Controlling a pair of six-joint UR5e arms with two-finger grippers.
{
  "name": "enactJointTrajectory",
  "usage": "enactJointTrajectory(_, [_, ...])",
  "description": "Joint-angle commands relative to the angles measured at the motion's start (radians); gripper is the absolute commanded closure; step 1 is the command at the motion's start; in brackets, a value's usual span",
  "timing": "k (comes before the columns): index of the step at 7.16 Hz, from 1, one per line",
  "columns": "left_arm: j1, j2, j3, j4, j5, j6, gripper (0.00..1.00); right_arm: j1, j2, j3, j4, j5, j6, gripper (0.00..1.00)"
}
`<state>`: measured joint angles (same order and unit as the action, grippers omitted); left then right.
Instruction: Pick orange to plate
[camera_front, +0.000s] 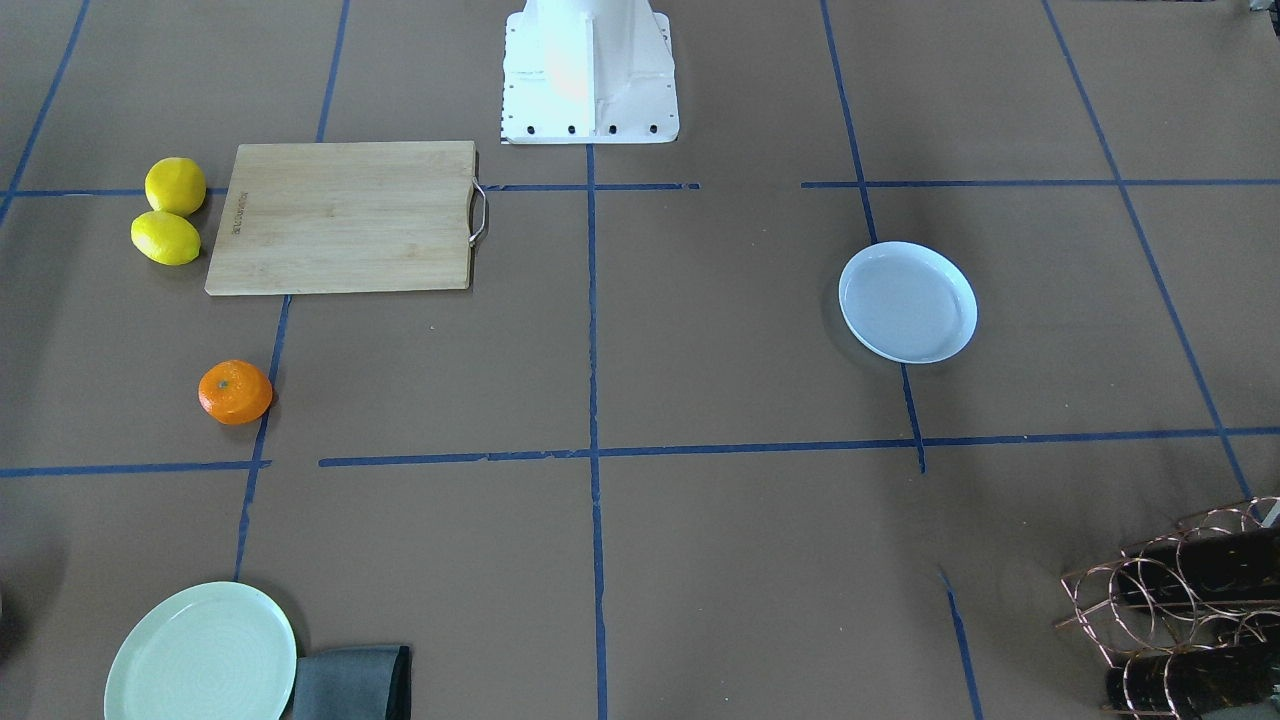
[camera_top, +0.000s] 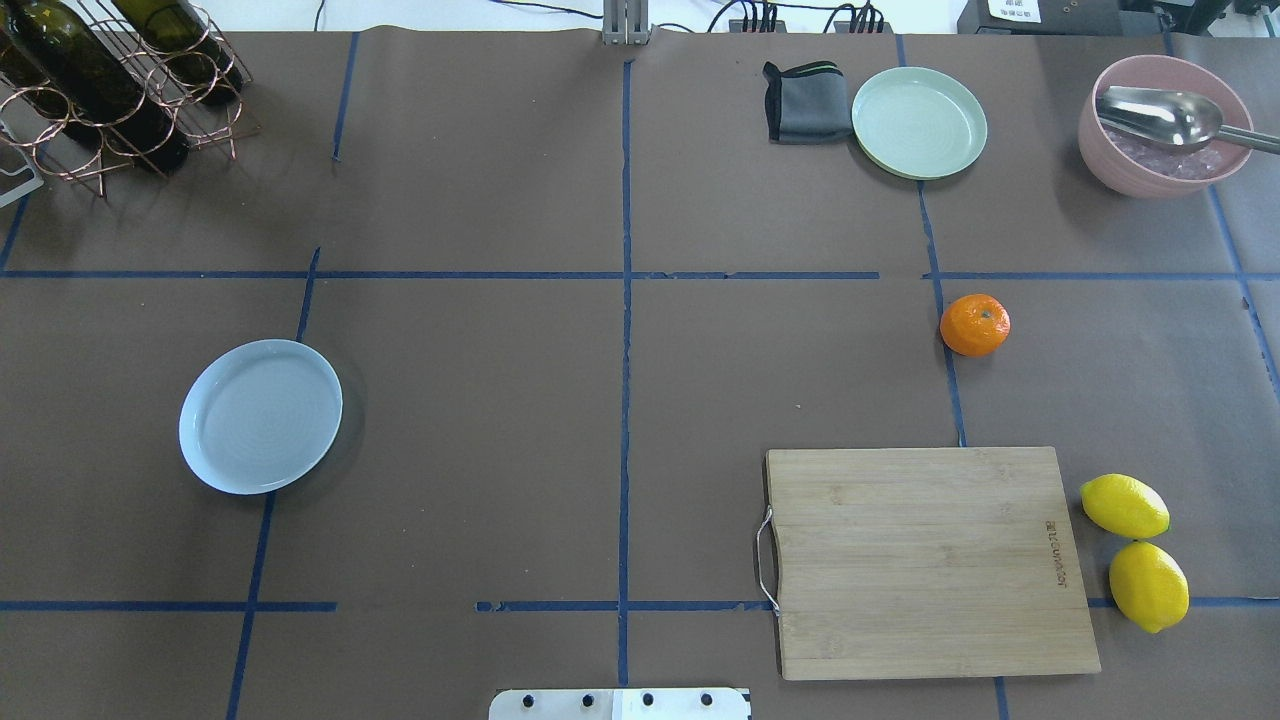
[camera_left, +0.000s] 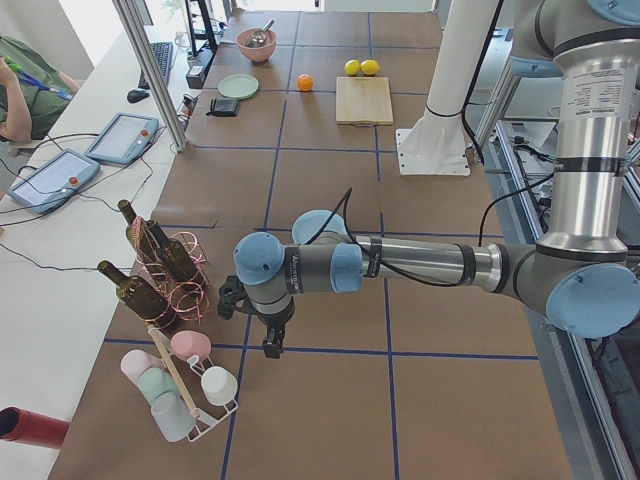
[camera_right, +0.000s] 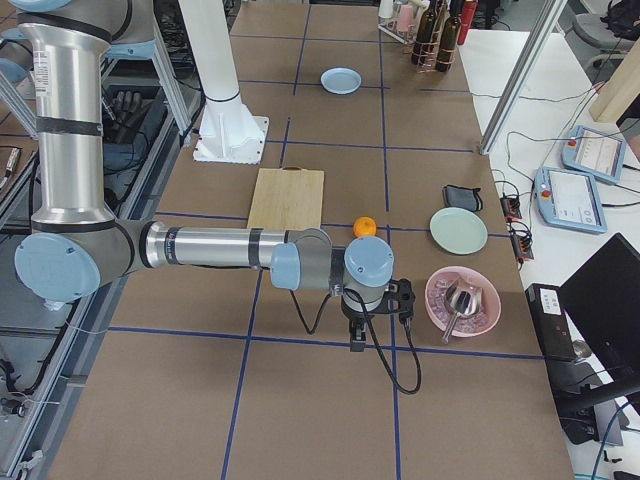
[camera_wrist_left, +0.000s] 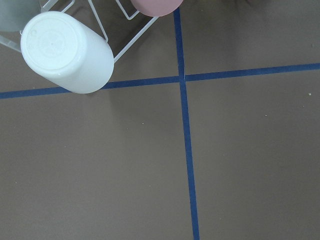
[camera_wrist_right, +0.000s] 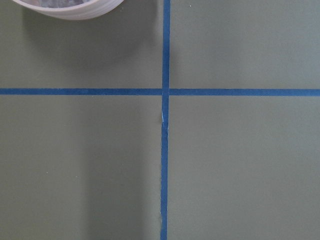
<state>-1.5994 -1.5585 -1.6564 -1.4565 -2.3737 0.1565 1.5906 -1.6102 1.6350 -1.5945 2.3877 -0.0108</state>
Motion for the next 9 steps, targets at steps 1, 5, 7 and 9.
enactJointTrajectory(1, [-0.002,-0.003,-0.031,-0.002,0.004,0.003,0.00,0.000,0.004,0.003,0.001,0.004,0.000,0.00])
enactJointTrajectory(5, [0.054,-0.124,-0.045,-0.018,-0.010,0.005,0.00,-0.003,0.010,0.029,0.016,0.036,0.009,0.00])
enactJointTrajectory(7, [0.146,-0.150,-0.054,-0.016,-0.009,-0.005,0.00,-0.011,0.099,0.017,0.014,0.061,-0.003,0.00])
enactJointTrajectory(9, [0.237,-0.160,-0.069,-0.132,-0.013,-0.274,0.00,-0.052,0.118,0.003,0.019,0.060,0.008,0.00])
